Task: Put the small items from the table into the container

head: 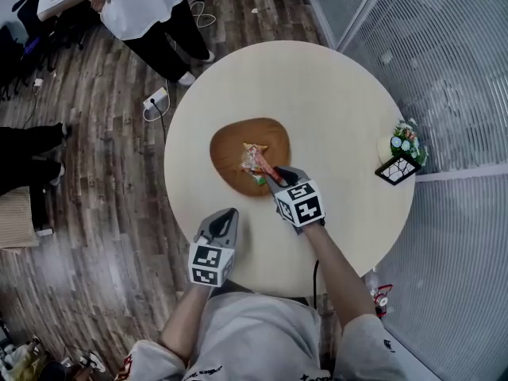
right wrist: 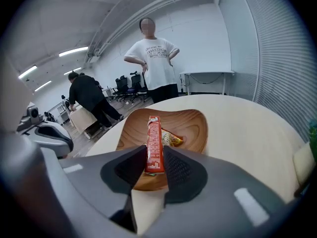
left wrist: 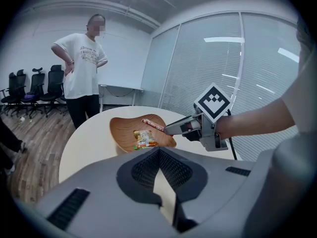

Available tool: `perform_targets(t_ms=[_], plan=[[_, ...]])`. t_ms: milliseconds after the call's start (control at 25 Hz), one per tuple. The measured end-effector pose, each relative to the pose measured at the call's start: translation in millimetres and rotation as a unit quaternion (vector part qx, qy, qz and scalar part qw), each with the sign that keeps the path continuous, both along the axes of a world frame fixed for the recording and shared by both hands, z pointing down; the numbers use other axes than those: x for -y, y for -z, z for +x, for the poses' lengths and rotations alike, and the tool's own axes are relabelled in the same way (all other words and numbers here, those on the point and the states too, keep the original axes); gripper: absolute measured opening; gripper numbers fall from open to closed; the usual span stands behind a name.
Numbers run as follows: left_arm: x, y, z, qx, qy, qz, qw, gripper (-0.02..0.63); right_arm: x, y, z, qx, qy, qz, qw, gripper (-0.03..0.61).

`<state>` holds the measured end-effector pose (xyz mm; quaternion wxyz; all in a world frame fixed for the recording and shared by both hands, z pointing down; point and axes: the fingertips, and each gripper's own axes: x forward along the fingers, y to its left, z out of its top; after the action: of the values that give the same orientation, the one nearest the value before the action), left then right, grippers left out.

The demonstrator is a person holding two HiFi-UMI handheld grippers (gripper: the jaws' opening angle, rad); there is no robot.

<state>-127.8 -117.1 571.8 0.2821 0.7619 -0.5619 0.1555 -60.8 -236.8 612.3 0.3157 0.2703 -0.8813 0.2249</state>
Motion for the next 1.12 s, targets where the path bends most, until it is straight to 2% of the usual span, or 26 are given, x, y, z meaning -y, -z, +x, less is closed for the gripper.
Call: perform_targets(t_ms=[280,480,600,640,760,920,1120], plan=[[-11.5,-2.4,-33.7,0.002,0.021,0.000,0.9998,0.005,-1.6,-19.2,-11.2,-0.044,-0.006,0.018,0.999,0.109],[-15.8,-0.2,-34.2,-0.003,0.010,0.005,0.9999,0.005,-8.6,23.8,1.7,0.009,-0.072,0.057,0.996,0.109],[-13.4,5.2,-20.2,-0.008,-0.009,0.014,0.9998,0.005,-28.2,54.7,27.8,0.041,-0.128,0.073,0.988,0.009],[-13.1,5.8,-14.1,-0.010,-0.018,0.018,0.9996,0.005,-38.5,61.5,38.1,0.050,-0.147,0.074,0.985,0.002],[-12.8,7.7,4.3,-0.012,-0.047,0.025,0.9985,0.005,-76.1,67.7,67.2,0.061,-0.199,0.067,0.976,0.002],[-15.0,10.7,22.7,-0.014,-0.081,0.033,0.9961,0.005,-128.5,52.7,92.7,0.063,-0.260,0.025,0.963,0.002],[-17.4,13.8,37.0,-0.014,-0.101,0.036,0.9941,0.005,-161.3,36.9,107.2,0.060,-0.302,0.002,0.951,0.002]])
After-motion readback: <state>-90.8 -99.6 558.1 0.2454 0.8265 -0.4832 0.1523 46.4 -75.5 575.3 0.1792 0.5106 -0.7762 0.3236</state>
